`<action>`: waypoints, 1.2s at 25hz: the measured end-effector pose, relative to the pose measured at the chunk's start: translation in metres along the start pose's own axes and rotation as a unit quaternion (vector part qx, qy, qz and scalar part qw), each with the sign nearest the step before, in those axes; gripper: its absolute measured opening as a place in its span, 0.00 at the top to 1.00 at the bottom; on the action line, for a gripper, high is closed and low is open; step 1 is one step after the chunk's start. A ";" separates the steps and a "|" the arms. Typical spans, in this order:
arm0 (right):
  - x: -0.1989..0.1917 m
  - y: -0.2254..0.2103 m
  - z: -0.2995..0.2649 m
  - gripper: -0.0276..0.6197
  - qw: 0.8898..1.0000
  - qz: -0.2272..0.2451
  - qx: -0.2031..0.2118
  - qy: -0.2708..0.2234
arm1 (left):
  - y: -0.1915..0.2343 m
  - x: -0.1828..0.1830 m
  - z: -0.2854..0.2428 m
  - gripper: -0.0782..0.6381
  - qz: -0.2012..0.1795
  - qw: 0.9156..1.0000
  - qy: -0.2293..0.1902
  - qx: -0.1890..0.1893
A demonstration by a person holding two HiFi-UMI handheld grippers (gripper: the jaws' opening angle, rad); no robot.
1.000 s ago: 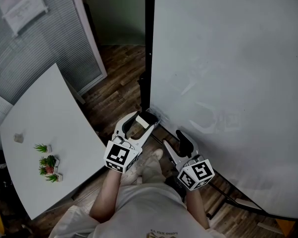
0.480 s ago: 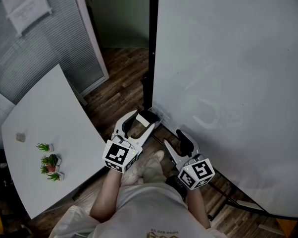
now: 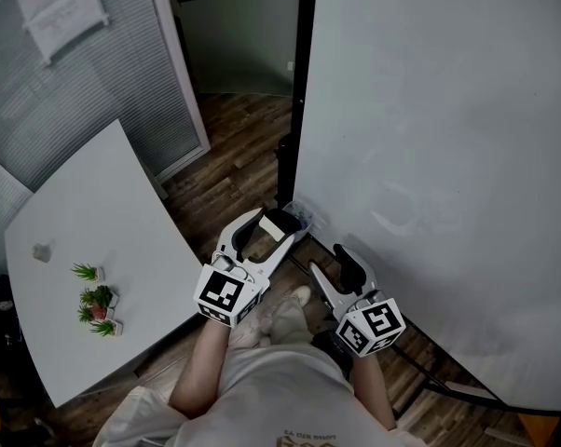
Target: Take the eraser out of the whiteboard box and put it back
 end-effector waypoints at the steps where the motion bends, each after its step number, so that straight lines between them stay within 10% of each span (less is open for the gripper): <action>1: 0.000 0.001 0.000 0.58 1.000 0.001 0.000 0.000 | 0.000 0.001 0.002 0.53 -0.001 1.000 -0.002 0.001; 30: -0.002 0.008 -0.001 0.58 1.000 0.007 -0.006 -0.007 | 0.008 0.004 0.020 0.53 0.006 1.000 -0.009 0.003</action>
Point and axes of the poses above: the fingertips, and each gripper's own axes: z backward along the fingers, y to its left, x out of its top, the point moved 6 cm from there along z, backward along the fingers, and after that the axes turned 8 degrees about -z, right-handed, at the moved point
